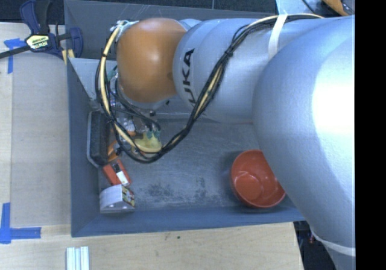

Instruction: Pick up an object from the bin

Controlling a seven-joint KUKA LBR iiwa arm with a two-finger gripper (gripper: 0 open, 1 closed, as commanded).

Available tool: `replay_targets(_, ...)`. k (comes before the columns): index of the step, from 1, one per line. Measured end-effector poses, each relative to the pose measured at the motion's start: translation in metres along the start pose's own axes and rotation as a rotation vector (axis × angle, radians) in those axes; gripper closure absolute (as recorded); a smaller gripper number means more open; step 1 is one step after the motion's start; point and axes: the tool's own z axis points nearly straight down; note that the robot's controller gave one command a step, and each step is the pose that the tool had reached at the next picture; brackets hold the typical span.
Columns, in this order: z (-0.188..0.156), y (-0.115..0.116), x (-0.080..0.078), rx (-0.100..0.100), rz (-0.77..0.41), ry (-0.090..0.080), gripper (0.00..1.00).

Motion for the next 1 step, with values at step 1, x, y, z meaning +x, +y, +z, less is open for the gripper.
replay_targets(1, 0.0752, -0.0121, 0.046, 0.005, 0.065, 0.025, 1.0)
